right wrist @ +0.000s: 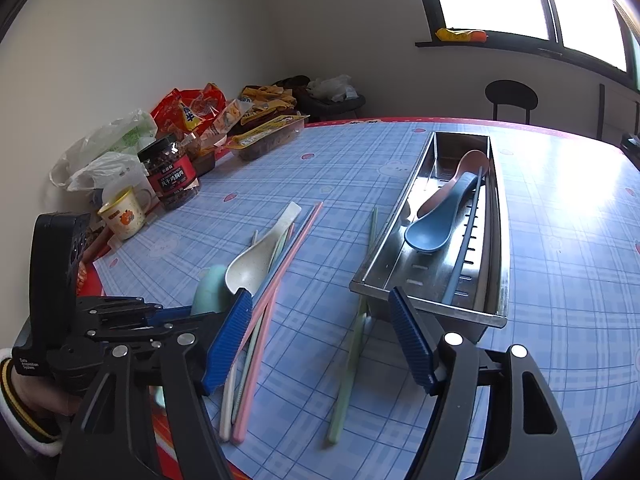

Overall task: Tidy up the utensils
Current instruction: 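Grasp the mint green spoon with the left tool while the right tool grasps a green chopstick, then lift and carry the mint spoon and green chopstick over the steel tray, then lower both items into the tray and open both tools, then move both tools back to the white spoon and pink chopsticks, then grasp the white spoon with the left tool while the right tool grasps a pink chopstick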

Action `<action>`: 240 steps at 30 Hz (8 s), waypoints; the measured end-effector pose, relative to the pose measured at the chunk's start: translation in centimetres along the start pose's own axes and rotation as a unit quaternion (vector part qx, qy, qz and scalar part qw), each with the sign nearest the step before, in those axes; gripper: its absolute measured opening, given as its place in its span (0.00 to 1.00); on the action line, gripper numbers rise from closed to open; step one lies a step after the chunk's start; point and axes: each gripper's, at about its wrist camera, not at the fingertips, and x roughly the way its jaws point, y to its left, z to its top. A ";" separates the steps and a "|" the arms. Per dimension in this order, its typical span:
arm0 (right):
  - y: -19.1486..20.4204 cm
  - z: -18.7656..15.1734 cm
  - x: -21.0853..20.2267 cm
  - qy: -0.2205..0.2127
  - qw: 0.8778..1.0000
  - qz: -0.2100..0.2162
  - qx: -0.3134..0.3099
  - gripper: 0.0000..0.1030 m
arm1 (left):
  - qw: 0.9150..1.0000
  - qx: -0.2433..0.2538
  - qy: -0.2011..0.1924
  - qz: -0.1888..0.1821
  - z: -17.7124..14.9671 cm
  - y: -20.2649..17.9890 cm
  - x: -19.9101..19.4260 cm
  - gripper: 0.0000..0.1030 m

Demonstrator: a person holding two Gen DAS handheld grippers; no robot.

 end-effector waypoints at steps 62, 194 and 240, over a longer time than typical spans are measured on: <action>2.5 -0.9 5.4 0.109 0.983 -0.127 -0.077 0.08 | 0.996 0.041 -0.013 -0.077 1.1 5.2 0.3 0.15; -4.6 5.6 1.6 -0.093 0.984 -0.133 0.075 0.94 | 0.988 0.075 -0.112 -0.075 14.9 0.6 -1.8 0.94; 5.8 0.4 6.9 0.094 0.995 -0.024 -0.016 0.07 | 0.990 0.019 -0.062 -0.126 1.9 4.8 -0.6 0.40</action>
